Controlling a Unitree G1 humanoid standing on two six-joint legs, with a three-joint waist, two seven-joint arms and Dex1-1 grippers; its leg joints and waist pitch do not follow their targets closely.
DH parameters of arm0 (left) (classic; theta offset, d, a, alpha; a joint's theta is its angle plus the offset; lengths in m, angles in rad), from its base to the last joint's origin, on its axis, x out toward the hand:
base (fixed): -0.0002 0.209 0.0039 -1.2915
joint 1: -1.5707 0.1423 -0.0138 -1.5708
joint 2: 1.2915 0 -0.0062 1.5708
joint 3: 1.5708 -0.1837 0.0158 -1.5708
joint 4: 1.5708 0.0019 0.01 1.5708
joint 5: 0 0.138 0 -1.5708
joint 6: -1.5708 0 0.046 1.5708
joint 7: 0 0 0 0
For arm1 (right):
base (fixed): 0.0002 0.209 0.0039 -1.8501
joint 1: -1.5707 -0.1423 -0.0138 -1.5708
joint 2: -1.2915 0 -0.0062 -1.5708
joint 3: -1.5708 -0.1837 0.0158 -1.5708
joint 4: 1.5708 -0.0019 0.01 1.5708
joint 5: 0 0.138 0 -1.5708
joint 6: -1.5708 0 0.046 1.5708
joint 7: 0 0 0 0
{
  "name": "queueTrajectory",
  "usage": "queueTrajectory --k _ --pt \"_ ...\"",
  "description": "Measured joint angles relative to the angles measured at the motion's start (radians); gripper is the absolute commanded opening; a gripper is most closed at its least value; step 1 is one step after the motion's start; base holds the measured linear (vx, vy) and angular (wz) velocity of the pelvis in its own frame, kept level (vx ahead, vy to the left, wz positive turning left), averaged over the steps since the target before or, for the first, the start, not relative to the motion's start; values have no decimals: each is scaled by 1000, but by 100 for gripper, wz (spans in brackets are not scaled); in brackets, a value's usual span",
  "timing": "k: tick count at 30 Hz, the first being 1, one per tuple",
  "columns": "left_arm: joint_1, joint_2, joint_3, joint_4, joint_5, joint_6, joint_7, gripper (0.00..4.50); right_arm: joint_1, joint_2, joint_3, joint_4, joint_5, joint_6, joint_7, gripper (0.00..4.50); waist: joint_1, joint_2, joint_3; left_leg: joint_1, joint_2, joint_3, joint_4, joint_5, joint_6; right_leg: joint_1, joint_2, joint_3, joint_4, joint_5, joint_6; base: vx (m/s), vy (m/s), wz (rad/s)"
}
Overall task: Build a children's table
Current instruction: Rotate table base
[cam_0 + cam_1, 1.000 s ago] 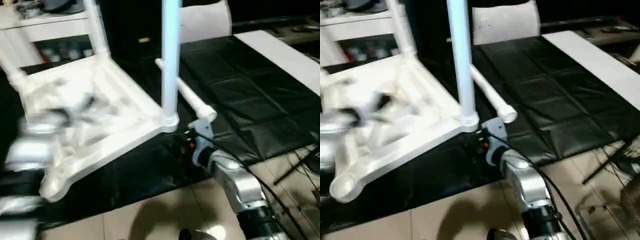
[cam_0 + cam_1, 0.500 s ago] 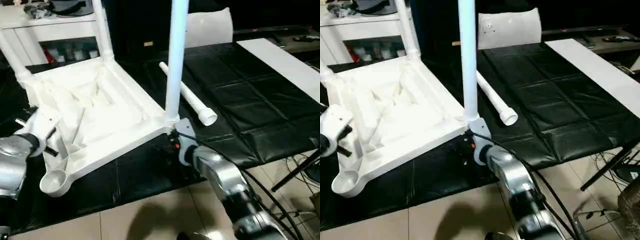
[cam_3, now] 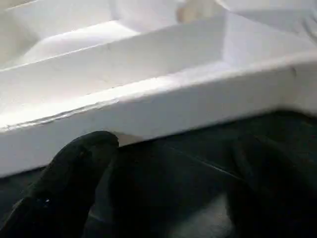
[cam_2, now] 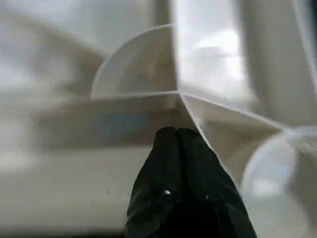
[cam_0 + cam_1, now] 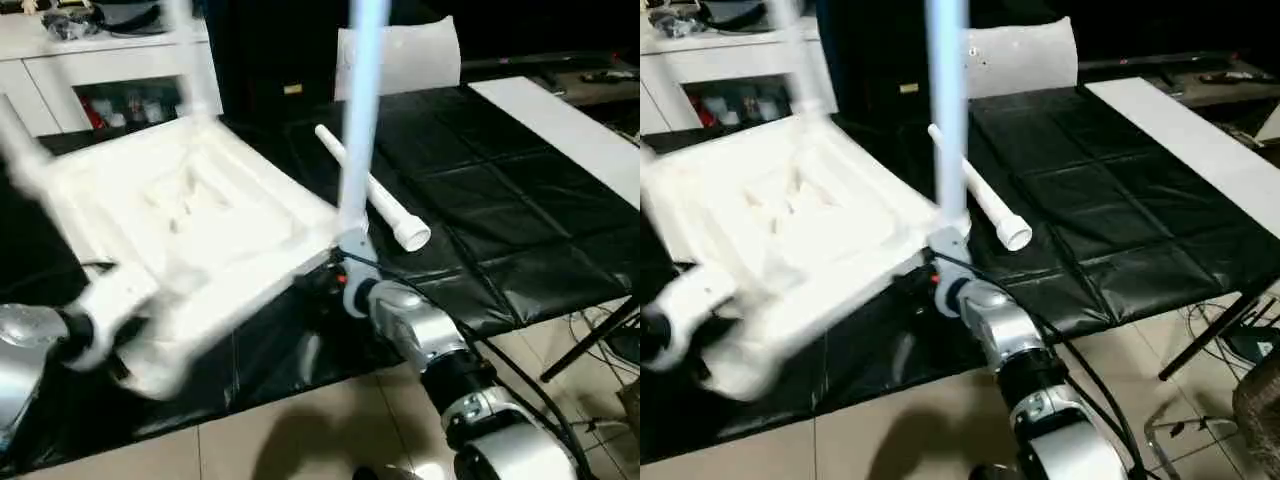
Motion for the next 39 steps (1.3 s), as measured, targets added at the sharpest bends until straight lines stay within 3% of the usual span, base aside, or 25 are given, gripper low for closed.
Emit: queueTrajectory --k 8,10,15,21,24,26,28,31,33,35,39 --pt "-25 -122 -79 -69 -108 31 -71 4 -52 -20 -34 97 -10 -56 -12 450 -26 1 0 1 0 0 0 1 -1 0 1 0 1 0 -1 0 0 0" --pt "-78 -193 -112 -17 -74 -34 -14 4 -59 -26 -43 108 -11 -64 -22 450 -26 1 0 0 0 0 1 1 -1 1 1 -1 1 0 -1 0 0 0" --pt "-183 -262 -138 111 1 -168 111 4 -72 -13 -42 132 -12 -83 -20 450 -31 2 1 -2 1 0 0 3 -3 0 2 -4 1 0 -1 0 0 0" --pt "-285 -302 -88 253 71 -305 297 4 -74 -42 -45 99 -31 -139 -25 450 -29 2 1 -7 0 0 0 3 -3 -2 1 -6 -2 0 -1 0 0 0" --pt "-279 -342 -33 264 65 -329 365 4 -61 -88 -59 -20 -28 -142 -20 450 -22 2 1 -9 0 0 0 2 1 -3 1 -5 -2 -1 1 0 0 0" --pt "-259 -403 33 252 19 -329 397 34 -33 -113 -66 -119 -27 -143 -17 450 -15 2 1 -9 0 1 0 3 6 -4 1 -5 -2 -3 2 0 0 0" --pt "-212 -507 123 195 -69 -324 456 42 48 -118 -81 -261 0 -107 6 450 -2 1 0 -9 1 1 -1 2 7 -4 1 -5 -2 -6 2 0 0 0" --pt "-142 -592 183 95 -134 -299 547 64 148 -102 -84 -417 4 -53 -33 450 2 0 0 -11 1 3 -2 2 8 -8 1 -4 0 -6 2 0 0 0" --pt "-115 -614 186 63 -149 -277 578 80 174 -100 -84 -472 5 -14 -58 450 5 -2 0 -11 1 4 -2 2 7 -9 1 -3 1 -6 1 0 0 0" --pt "-50 -665 195 -8 -147 -285 642 84 235 -101 -84 -615 17 64 -75 450 6 -6 -2 -10 1 5 -3 3 6 -9 1 -3 0 -6 1 0 0 0" --pt "27 -731 199 -78 -106 -323 737 117 338 -110 -77 -794 31 116 -78 450 5 -21 2 -10 1 5 -3 0 1 -8 2 -5 -3 -5 3 0 0 0"
